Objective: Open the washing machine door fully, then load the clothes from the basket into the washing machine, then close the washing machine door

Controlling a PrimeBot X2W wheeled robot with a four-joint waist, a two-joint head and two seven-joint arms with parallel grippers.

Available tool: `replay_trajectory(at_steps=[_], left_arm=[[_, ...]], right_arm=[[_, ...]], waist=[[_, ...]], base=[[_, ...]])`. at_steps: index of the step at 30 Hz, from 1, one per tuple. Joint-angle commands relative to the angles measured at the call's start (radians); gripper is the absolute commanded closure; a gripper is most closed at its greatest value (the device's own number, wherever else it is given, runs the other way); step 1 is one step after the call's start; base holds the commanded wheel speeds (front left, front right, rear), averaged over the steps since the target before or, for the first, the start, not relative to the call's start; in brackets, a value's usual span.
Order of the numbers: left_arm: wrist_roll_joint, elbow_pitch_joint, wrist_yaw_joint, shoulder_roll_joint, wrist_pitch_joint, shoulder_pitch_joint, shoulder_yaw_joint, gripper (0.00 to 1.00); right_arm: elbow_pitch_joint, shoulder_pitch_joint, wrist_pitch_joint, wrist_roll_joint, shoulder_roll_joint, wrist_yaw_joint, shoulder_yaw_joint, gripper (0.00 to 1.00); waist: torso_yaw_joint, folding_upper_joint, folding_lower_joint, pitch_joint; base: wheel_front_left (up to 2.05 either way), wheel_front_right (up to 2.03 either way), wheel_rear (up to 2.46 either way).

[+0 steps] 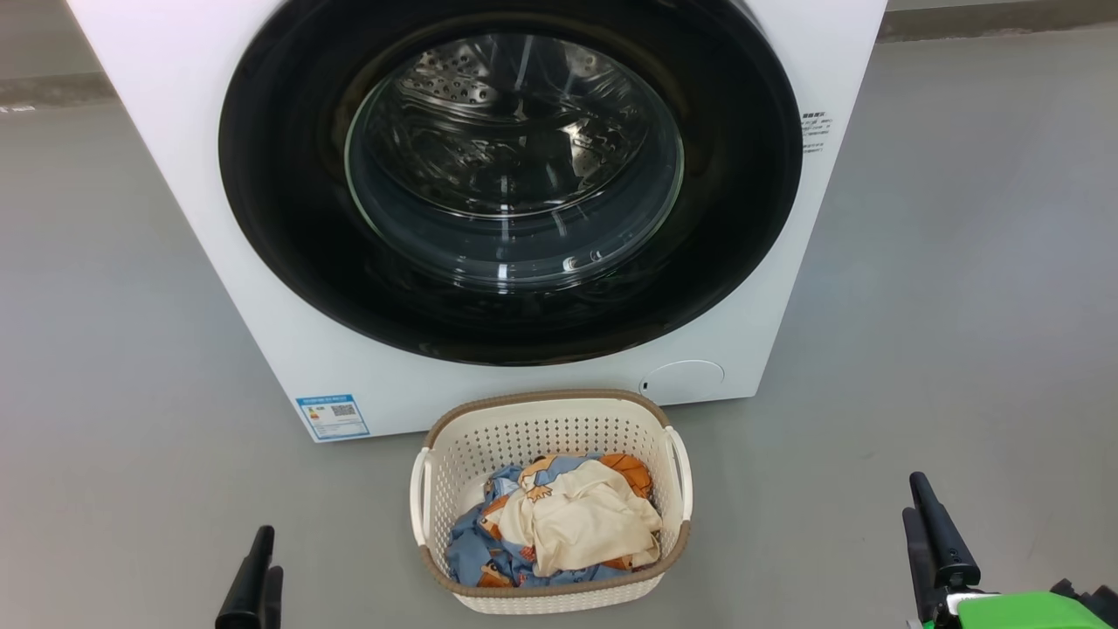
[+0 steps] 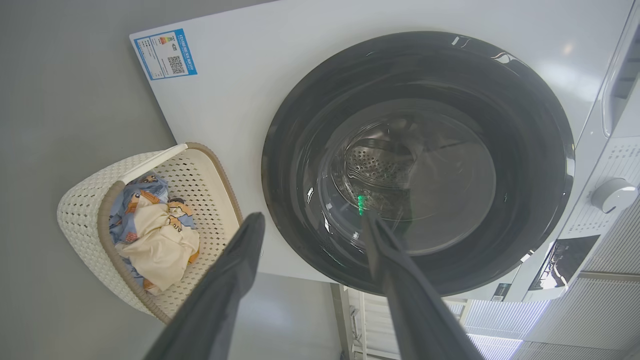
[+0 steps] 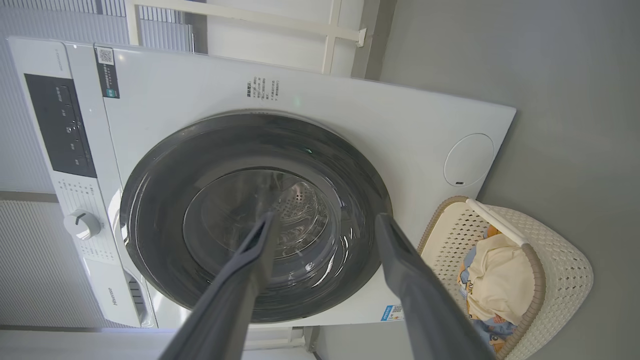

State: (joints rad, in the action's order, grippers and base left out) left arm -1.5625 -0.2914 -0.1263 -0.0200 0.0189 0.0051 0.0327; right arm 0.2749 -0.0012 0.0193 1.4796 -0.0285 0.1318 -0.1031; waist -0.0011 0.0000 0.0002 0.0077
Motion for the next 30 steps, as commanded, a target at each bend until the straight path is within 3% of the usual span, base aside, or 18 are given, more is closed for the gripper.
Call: replay_trajectory(at_steps=[1, 30], left_arm=[[0.022, 0.033, -0.001, -0.022, -0.009, -0.010, 0.008, 0.00], [0.361, 0.089, -0.002, -0.055, -0.092, 0.004, 0.017, 0.00]], right_arm=[[-0.037, -0.019, -0.012, -0.033, -0.007, 0.000, 0.016, 0.00], [-0.158, -0.031, -0.094, -0.501, -0.017, -0.001, 0.083, 0.00]], waist=[[0.000, 0.0000, -0.0002, 0.000], [-0.004, 0.0000, -0.0002, 0.003]], base=[[0.00, 0.00, 0.00], [0.00, 0.00, 0.00]])
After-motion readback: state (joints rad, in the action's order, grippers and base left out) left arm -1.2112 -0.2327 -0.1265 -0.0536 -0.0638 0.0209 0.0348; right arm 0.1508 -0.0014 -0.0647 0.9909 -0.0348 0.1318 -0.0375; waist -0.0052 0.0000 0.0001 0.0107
